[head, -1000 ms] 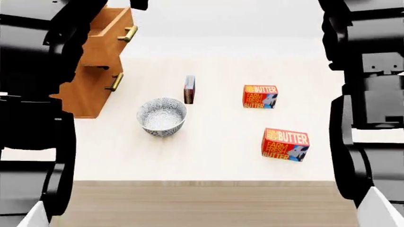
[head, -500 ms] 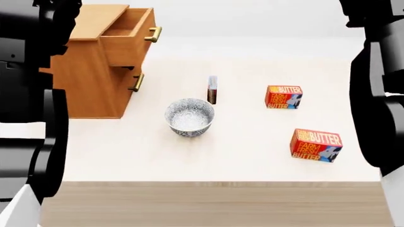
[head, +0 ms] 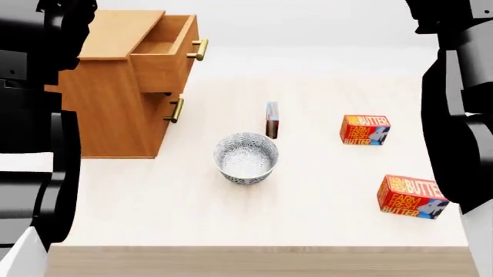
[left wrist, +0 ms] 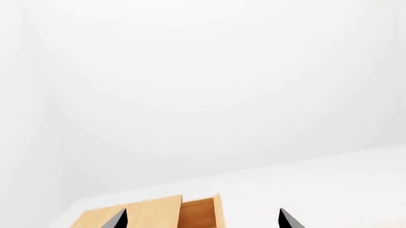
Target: Put the chocolate pudding in the top drawer of the cabinet and close it.
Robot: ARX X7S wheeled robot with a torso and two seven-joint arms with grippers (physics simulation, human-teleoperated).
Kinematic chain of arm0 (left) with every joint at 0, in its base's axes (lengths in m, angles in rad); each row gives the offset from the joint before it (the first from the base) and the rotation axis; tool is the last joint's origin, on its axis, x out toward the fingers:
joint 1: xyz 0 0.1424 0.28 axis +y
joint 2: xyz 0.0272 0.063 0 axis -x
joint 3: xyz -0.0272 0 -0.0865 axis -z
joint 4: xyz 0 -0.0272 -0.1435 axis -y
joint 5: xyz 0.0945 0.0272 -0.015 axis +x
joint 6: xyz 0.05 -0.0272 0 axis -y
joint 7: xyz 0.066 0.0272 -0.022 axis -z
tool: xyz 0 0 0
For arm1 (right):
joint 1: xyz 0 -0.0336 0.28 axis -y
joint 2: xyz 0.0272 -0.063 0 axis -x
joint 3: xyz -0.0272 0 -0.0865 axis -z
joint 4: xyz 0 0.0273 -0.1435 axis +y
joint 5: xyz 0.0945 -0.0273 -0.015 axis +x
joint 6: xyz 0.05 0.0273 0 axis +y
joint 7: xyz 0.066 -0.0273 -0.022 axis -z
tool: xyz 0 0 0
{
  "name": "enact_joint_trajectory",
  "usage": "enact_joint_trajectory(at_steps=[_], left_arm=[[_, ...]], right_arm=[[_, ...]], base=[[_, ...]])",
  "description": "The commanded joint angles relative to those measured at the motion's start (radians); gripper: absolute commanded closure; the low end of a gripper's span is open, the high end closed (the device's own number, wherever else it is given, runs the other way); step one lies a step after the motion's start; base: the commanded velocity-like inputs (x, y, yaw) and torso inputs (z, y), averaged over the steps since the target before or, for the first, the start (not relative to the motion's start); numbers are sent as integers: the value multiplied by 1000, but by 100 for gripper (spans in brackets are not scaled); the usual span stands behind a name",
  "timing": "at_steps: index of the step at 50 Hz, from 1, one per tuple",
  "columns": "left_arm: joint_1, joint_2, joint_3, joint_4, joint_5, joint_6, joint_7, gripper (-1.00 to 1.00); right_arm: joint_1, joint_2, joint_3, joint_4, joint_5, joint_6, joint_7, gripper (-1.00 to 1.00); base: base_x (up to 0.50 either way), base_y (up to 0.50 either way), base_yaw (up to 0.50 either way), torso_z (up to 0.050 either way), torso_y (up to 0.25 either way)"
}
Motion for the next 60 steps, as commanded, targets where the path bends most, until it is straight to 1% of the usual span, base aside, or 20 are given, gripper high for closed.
enact_joint_trajectory(at_steps=[1,28,30,33,36,41,47,60], left_arm=[[1,-2,6,3,-5,0,3,-100],[-1,-6,16,1,-15,-1,6,-100],[-55,13,18,-86,-10,29,8,-100],[-120,34,25,-200,-3,76,16,-100],[-134,39,28,-232,-2,92,19,-100],[-136,38,30,-236,-4,95,22,-100],[-136,34,32,-235,-6,95,25,-100],[-133,26,37,-230,-12,91,31,-100]], right_arm=[[-7,-4,5,4,0,0,-9,-100],[-14,-3,19,2,1,12,3,-100],[-15,-2,21,2,1,16,4,-100],[-14,-1,24,2,2,18,6,-100],[-13,-1,27,2,5,19,3,-100],[-15,-1,26,-2,5,19,-4,-100],[-17,-1,27,-4,5,17,-8,-100],[-19,0,21,-2,-2,22,-1,-100]], base=[[500,0,0,0,0],[500,0,0,0,1],[500,0,0,0,0],[64,0,0,0,0],[0,0,0,0,0],[0,0,0,0,0],[237,0,0,0,0],[0,3,0,0,0]])
